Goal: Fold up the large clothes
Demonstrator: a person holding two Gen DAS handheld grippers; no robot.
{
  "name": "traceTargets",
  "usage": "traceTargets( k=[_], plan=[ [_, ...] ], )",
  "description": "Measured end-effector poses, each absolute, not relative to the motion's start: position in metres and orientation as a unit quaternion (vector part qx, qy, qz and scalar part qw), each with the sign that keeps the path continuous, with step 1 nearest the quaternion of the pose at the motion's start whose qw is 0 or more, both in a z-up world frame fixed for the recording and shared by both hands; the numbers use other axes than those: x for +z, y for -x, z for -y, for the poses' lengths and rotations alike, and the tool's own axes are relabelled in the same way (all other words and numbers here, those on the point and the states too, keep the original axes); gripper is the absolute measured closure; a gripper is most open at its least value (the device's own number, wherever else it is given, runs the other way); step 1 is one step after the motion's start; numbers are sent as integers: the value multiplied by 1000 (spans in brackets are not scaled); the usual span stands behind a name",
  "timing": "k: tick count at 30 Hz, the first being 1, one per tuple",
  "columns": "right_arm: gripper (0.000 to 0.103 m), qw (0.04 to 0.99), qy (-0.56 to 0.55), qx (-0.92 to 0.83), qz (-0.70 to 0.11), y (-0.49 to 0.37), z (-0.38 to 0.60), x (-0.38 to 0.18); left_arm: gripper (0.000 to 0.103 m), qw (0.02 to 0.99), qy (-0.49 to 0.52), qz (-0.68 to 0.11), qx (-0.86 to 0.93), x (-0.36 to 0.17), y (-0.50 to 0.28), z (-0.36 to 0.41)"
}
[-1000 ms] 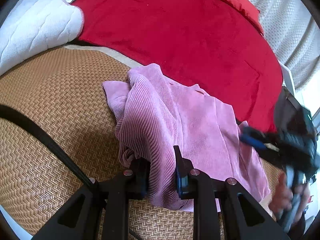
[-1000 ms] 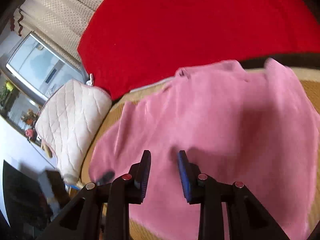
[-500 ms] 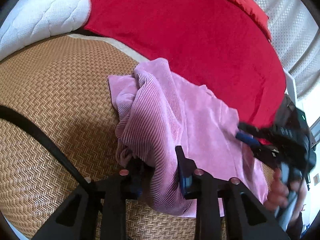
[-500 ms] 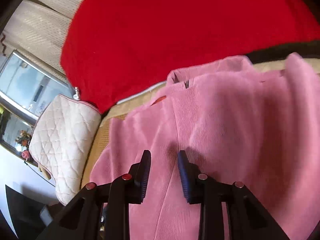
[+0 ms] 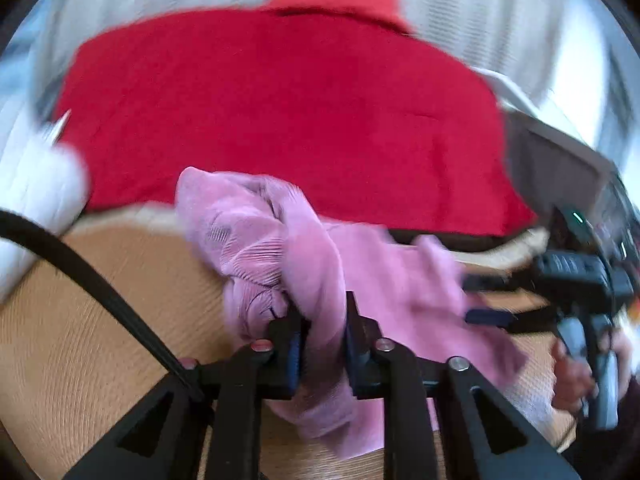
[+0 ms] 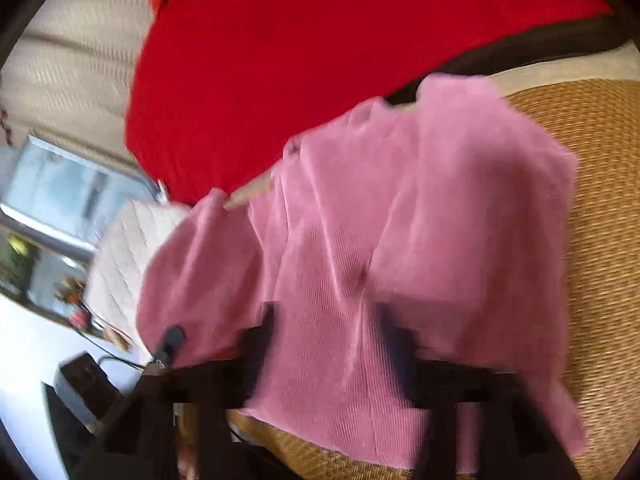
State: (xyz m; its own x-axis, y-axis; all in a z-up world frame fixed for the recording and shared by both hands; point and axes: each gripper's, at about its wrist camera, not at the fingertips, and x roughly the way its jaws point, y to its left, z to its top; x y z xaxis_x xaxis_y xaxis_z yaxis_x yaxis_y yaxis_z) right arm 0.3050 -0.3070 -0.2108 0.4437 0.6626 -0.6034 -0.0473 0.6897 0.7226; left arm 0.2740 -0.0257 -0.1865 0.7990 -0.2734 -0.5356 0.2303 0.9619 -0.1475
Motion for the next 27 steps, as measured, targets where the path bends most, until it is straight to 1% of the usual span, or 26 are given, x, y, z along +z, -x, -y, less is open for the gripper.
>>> traceTargets(
  k=[1,3,4,5,7,8,10,13,15,18,22,24,26,27],
  plan=[
    [28,786,-347,235,-455,-302,322,-206,91,947,19,-282,-150,-182,-272,41],
    [28,781,-368,247,-440,-303,338,-201,92,942,-35,-278,-188,-180,-266,85],
    [28,777,-381,256,-430,-305,347,-198,99,936,-59,-279,-206,-184,-265,105],
    [27,775,-388,262,-424,-307,353,-196,99,928,-81,-284,-225,-193,-265,124],
    [18,772,-389,272,-424,-315,360,-195,99,914,-97,-316,-234,-219,-272,145],
    [18,763,-394,278,-430,-323,359,-200,99,908,-89,-334,-236,-229,-275,145],
    [18,747,-406,282,-444,-337,353,-210,99,896,-57,-368,-241,-250,-280,133],
    [18,726,-409,295,-467,-359,335,-229,99,889,-20,-383,-250,-264,-272,104],
    [18,718,-403,314,-473,-368,317,-235,99,884,-1,-382,-268,-258,-263,89],
    [18,716,-386,339,-473,-370,290,-229,99,887,3,-359,-292,-237,-237,69],
    [18,741,-341,338,-470,-371,251,-211,99,900,15,-324,-290,-212,-206,27],
    [18,750,-322,328,-475,-371,235,-210,95,914,31,-318,-250,-205,-205,-4],
    [18,750,-320,319,-483,-372,220,-213,85,921,50,-330,-199,-209,-218,-28],
    [18,752,-313,313,-488,-371,215,-212,85,919,59,-347,-177,-214,-227,-38]
  ],
)
